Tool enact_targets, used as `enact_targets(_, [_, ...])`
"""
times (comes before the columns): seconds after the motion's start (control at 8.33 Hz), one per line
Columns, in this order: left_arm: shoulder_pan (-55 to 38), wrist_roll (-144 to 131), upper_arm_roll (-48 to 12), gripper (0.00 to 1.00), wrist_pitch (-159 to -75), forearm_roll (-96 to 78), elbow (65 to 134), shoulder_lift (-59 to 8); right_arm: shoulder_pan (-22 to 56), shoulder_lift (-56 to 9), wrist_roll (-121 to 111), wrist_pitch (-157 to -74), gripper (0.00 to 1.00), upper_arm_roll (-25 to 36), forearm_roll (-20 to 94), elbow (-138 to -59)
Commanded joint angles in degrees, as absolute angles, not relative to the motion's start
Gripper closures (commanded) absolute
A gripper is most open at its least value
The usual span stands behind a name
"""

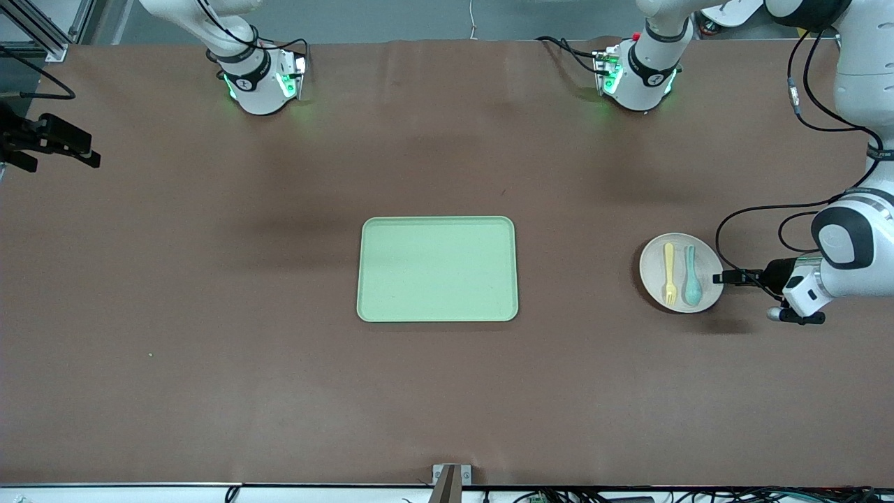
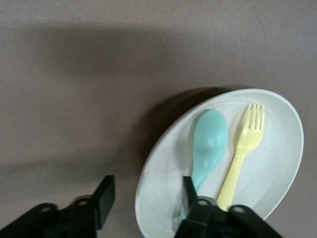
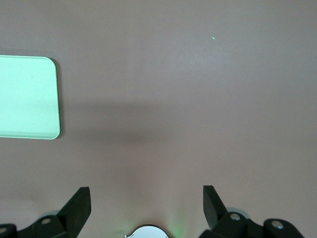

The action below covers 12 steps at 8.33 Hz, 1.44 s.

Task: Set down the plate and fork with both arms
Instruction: 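Grasp the plate rim with the left gripper and lift it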

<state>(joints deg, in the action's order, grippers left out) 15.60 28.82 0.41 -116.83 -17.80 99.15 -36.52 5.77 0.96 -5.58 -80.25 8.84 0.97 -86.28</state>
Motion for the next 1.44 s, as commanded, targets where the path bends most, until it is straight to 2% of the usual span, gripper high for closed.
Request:
enact_targets(0.0, [15.56, 30.31, 0.26, 0.56, -116.98, -18.81, 98.88, -37.17, 5.89, 1.41, -3.61, -80.86, 0.0, 8.61, 0.61, -87.1])
enact_targets(0.36, [15.56, 32.08, 0.26, 0.75, -119.08, -18.81, 100.63, -37.27, 5.98, 1.41, -3.52, -80.86, 0.0, 8.61, 0.62, -87.19])
enact_targets(0.72, [15.29, 32.87, 0.26, 1.0, -119.44, -18.11, 100.72, -37.18, 6.15, 1.32, -3.43, -80.95, 0.0, 8.61, 0.62, -87.19])
enact_targets(1.08, [14.33, 32.96, -0.7, 1.0, -118.74, -18.02, 97.93, -36.3, 6.33, 0.97, -3.43, -81.3, 0.0, 8.61, 0.62, -87.19])
enact_targets(1.32, [14.24, 30.78, -4.38, 1.0, -118.74, -18.54, 96.42, -34.99, 6.42, 0.88, -3.43, -81.39, 0.0, 8.61, 0.62, -87.19])
